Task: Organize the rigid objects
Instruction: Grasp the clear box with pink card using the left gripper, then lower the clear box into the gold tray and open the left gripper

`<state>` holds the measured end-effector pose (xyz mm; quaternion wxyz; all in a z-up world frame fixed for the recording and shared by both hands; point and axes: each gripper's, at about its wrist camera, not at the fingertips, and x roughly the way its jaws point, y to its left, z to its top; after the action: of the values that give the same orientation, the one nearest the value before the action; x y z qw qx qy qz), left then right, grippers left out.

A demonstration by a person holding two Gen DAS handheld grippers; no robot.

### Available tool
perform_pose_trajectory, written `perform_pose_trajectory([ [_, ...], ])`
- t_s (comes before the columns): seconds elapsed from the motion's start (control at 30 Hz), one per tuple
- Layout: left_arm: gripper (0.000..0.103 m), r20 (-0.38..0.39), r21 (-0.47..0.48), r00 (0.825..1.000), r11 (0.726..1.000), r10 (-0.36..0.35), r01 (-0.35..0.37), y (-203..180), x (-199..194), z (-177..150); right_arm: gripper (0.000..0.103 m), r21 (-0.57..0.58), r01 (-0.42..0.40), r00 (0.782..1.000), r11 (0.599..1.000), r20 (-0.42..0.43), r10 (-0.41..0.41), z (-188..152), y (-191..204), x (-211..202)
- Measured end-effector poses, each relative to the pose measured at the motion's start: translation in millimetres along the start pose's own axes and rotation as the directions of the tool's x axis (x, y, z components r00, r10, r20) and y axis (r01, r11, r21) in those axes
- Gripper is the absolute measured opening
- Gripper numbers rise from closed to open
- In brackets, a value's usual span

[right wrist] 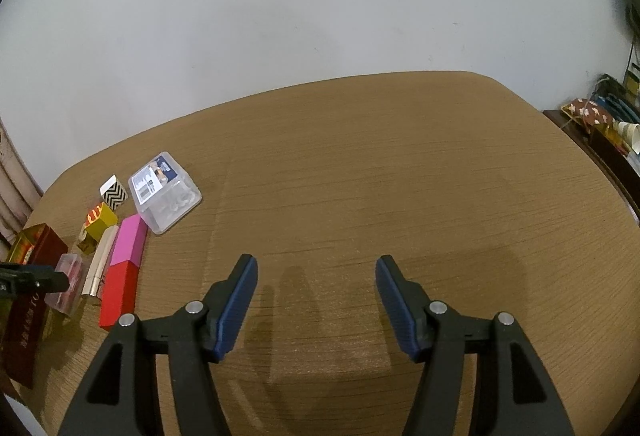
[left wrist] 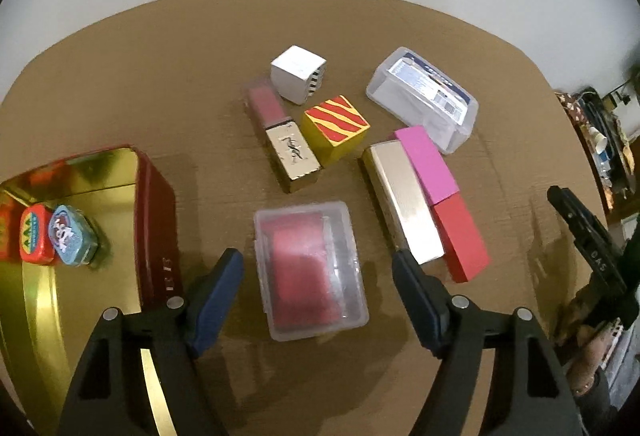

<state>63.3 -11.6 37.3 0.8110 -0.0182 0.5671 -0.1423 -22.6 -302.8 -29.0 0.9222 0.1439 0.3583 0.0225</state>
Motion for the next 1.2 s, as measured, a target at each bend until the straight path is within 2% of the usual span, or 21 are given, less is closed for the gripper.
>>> perform_pose_trajectory([
  [0.1, 0.072, -0.005, 0.014, 1.000, 1.000, 0.019, -0.019, -3, 3, 1, 0.065, 0.005, -0.001, 1.000, 1.000, 0.001, 0.001, 0, -1, 1],
  [0.3, 0.070, -0.021, 0.081, 0.990, 0.987, 0.140, -0.138, -23, 21, 3, 0.065, 0.009, -0.008, 1.000, 1.000, 0.001, 0.008, -1, 0, 3],
  [0.33, 0.067, -0.010, 0.086, 0.987, 0.984, 0.159, -0.158, -24, 21, 2, 0.065, 0.011, -0.009, 1.000, 1.000, 0.002, 0.009, -1, 0, 3],
  [0.37, 0.055, -0.001, 0.085, 0.984, 0.980, 0.181, -0.180, -23, 21, 1, 0.065, 0.014, -0.010, 1.000, 1.000, 0.001, 0.010, -1, -1, 3],
  [0.4, 0.051, 0.002, 0.083, 0.981, 0.977, 0.195, -0.194, -23, 21, 1, 0.065, 0.016, -0.011, 1.000, 1.000, 0.000, 0.011, -1, -1, 4],
  [0.57, 0.050, 0.002, 0.088, 0.986, 0.982, 0.168, -0.167, -20, 16, 0, 0.065, 0.022, -0.012, 1.000, 1.000, -0.004, 0.012, -1, -1, 4],
  [0.63, 0.050, 0.026, 0.100, 0.985, 0.980, 0.171, -0.173, -19, 6, 2, 0.065, 0.024, -0.011, 1.000, 1.000, -0.004, 0.011, -2, -1, 4],
  [0.7, 0.051, 0.072, 0.131, 0.986, 0.979, 0.151, -0.159, -30, -6, 0, 0.066, 0.023, -0.010, 1.000, 1.000, -0.003, 0.010, -1, -2, 5],
  [0.73, 0.051, 0.122, 0.145, 0.984, 0.978, 0.131, -0.148, -33, -16, 0, 0.066, 0.023, -0.009, 1.000, 1.000, -0.004, 0.009, -1, -1, 5],
  [0.83, 0.051, 0.200, 0.150, 0.978, 0.984, 0.065, -0.096, -31, -41, 5, 0.066, 0.017, -0.005, 1.000, 1.000, -0.010, 0.005, -1, 0, 6],
  [0.93, 0.051, 0.248, 0.081, 0.968, 0.995, 0.035, -0.057, -15, -72, 7, 0.066, 0.012, 0.000, 1.000, 1.000, -0.009, 0.000, 0, 1, 8],
  [1.03, 0.051, 0.256, 0.027, 0.962, 0.994, 0.094, -0.105, 23, -99, 5, 0.067, 0.010, 0.000, 1.000, 1.000, -0.013, 0.000, 0, 1, 9],
  [1.1, 0.051, 0.218, -0.023, 0.967, 0.991, 0.131, -0.129, 56, -109, -2, 0.067, 0.006, 0.006, 1.000, 1.000, -0.017, -0.006, 0, 2, 10],
  [1.2, 0.051, 0.132, -0.089, 0.965, 0.972, 0.228, -0.217, 104, -111, -10, 0.067, 0.001, 0.010, 1.000, 1.000, -0.019, -0.010, 0, 3, 10],
])
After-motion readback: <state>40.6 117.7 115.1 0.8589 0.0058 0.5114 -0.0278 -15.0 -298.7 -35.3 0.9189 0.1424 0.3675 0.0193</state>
